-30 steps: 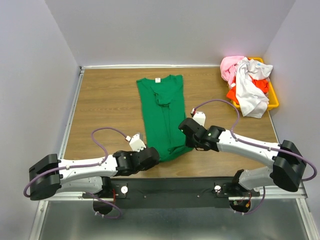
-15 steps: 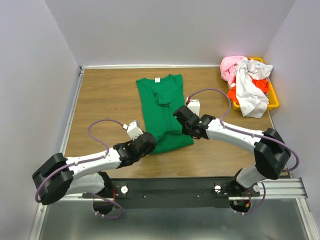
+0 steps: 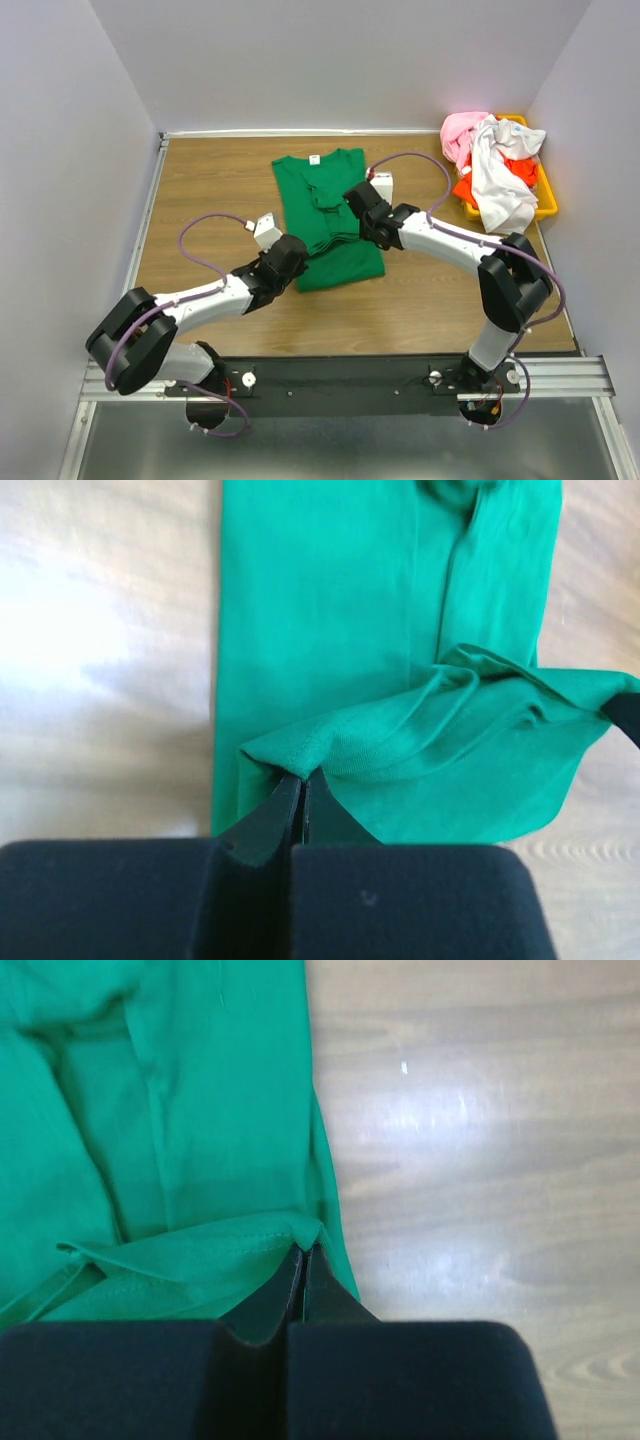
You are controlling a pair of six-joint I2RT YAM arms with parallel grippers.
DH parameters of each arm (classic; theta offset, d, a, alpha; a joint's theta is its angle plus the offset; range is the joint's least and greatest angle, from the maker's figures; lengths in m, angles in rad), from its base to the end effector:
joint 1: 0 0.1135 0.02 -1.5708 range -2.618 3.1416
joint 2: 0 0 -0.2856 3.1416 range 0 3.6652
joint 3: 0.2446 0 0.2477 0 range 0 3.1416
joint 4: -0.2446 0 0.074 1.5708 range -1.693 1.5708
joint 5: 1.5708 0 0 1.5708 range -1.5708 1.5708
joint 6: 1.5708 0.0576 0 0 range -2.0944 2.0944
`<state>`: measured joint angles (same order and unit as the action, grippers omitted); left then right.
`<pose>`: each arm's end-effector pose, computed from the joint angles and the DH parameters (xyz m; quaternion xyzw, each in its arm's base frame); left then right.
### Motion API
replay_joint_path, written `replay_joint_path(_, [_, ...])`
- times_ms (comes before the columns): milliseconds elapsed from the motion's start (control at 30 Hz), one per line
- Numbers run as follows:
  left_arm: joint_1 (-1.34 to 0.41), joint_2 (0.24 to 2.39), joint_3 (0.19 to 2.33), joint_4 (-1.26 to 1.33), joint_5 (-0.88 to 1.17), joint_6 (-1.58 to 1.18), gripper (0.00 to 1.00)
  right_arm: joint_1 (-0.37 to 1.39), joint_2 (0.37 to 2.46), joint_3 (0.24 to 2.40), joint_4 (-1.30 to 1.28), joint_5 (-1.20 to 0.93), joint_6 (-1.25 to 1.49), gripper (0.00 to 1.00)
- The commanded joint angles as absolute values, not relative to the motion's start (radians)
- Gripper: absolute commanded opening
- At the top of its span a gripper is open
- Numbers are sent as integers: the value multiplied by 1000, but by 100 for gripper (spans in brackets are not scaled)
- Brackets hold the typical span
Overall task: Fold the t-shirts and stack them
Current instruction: Fold the tshirt
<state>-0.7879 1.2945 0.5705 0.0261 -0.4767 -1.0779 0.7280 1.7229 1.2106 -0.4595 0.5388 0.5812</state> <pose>0.2006 -0.1641 0.1936 -0.2260 0.8570 -0.2026 0.4165 0.2972 0.2253 0.2283 0.0108 0.9243 -0.0286 0.3804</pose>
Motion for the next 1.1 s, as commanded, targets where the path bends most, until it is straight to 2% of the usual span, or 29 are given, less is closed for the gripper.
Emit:
replay_joint_path(0, [-736, 1345, 610, 135, -468, -944, 0, 698, 1793, 1287, -416, 583, 511, 0])
replay_joint_path(367, [-557, 1535, 687, 316, -345, -769, 0, 635, 1954, 1436, -385, 571, 443, 0])
replay_joint_path(733, [-502, 1675, 761, 347, -273, -715, 0, 594, 2032, 1491, -374, 546, 408, 1])
replay_joint_path(800, [-492, 1678, 772, 333, -268, -712, 2, 589, 2051, 1509, -373, 531, 402, 8])
replay_joint_path(833, [-488, 1675, 778, 327, -270, -710, 8, 592, 2052, 1520, -374, 525, 391, 14])
replay_joint_path(867, [-480, 1668, 793, 298, -285, -712, 47, 591, 2051, 1540, -374, 512, 381, 33])
replay_joint_path(900, [-479, 1658, 802, 278, -302, -713, 58, 589, 2046, 1551, -374, 509, 379, 43])
replay_joint_path(933, [-480, 1651, 820, 261, -336, -712, 65, 591, 2036, 1557, -374, 506, 374, 52])
replay_joint_path(967, [-479, 1631, 828, 229, -350, -706, 70, 591, 2025, 1566, -374, 505, 367, 66])
replay_joint_path(1000, [-480, 1618, 831, 216, -359, -704, 75, 591, 1998, 1568, -373, 502, 362, 71])
replay_joint_path(1067, [-482, 1576, 828, 200, -376, -698, 77, 591, 1968, 1554, -374, 488, 353, 78])
